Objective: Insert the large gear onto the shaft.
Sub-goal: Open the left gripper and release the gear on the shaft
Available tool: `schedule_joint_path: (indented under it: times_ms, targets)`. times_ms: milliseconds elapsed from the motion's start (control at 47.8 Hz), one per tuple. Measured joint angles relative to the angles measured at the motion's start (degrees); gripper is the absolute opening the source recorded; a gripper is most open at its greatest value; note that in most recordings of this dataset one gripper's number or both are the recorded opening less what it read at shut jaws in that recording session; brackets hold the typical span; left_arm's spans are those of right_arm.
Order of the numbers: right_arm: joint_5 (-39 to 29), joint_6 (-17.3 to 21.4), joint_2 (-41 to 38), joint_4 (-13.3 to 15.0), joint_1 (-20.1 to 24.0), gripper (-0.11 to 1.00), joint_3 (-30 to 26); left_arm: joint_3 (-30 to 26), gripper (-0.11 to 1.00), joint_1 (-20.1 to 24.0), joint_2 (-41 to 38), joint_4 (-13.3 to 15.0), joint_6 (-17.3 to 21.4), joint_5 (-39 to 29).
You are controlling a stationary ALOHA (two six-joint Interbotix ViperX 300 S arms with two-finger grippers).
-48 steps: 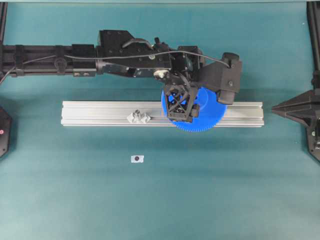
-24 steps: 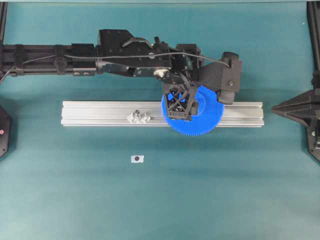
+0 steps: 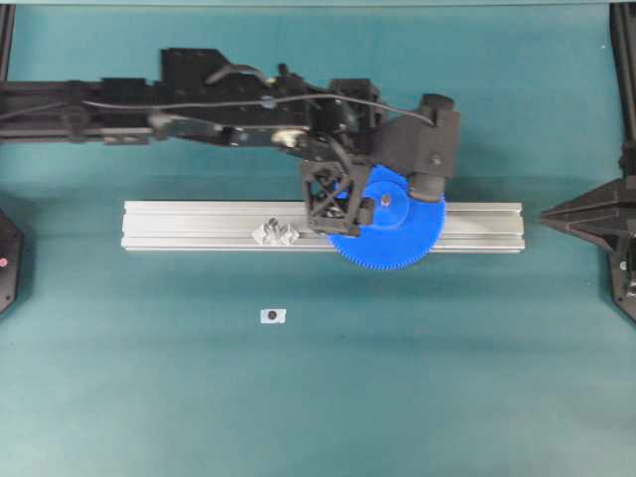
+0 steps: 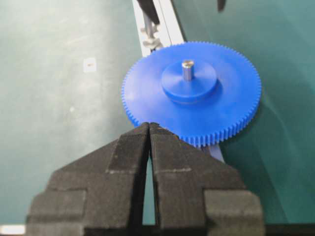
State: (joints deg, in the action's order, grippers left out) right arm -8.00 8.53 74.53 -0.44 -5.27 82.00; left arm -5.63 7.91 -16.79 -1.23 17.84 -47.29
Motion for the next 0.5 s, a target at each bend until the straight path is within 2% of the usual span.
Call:
schedule_joint_path:
  times_ms: [314, 502]
  targets:
    - [0.09, -0.09, 0.00, 0.00, 0.09, 0.10, 0.00, 5.89, 0.90, 0.00, 6.06, 0.00, -1.32, 7.12]
    - [0.09, -0.09, -0.09, 0.00, 0.09, 0.10, 0.00, 6.68, 0.90, 0.00, 6.24, 0.00, -2.46, 9.49]
